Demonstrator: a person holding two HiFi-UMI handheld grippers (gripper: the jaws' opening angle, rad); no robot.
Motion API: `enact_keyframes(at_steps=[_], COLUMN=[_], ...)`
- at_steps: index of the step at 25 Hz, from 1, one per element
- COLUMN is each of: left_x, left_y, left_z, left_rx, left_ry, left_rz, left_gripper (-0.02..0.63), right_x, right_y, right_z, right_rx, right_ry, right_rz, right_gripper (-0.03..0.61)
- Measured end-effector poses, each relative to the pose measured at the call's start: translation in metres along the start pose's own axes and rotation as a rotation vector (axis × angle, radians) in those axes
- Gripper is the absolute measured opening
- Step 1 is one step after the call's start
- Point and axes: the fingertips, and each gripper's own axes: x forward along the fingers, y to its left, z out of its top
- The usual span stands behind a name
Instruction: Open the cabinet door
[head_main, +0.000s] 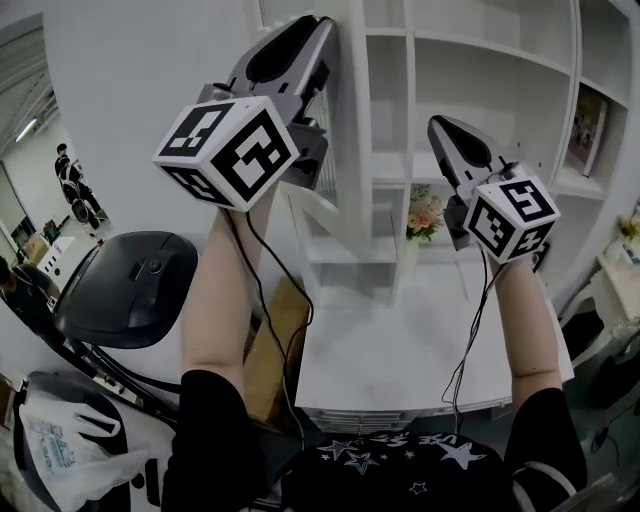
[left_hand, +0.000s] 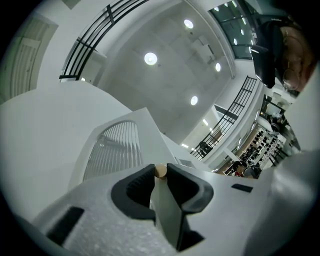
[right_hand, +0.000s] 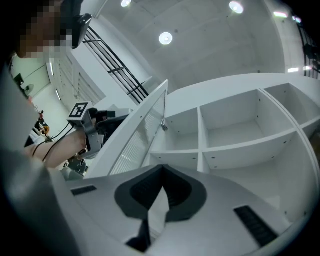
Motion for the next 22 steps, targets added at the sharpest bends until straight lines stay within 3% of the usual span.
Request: enact_keyframes(at_steps=[8, 12, 16, 22], left_x=[-0.053, -0.083, -0.113, -0.138], left_y=[0.028, 0.049, 0.075, 0.103], left_z=[0.038, 0.055, 0.071, 0.079], left_rx=[0.014, 0.025, -0.022, 0.003], left_ry=[-0.029, -0.034, -0.054, -0.078], left_rz=[-0.026, -0.009, -0.004, 0.031], left_gripper=[0.095, 0.103, 0.101, 0.085], right_x=[0.035, 0.055, 0.076, 0.1], right_y=[0.055, 0.089, 0.124, 0.155], right_z=[-0.003, -0.004, -0.007, -0.016], right_rx=[0.018, 0.027, 0.026, 0.039], right_ry=[-0.017, -0.031, -0.034, -0.036], right_rz=[0.033, 0.061, 0.08, 0.1], right_gripper=[0.006, 0.006, 0.006, 0.006])
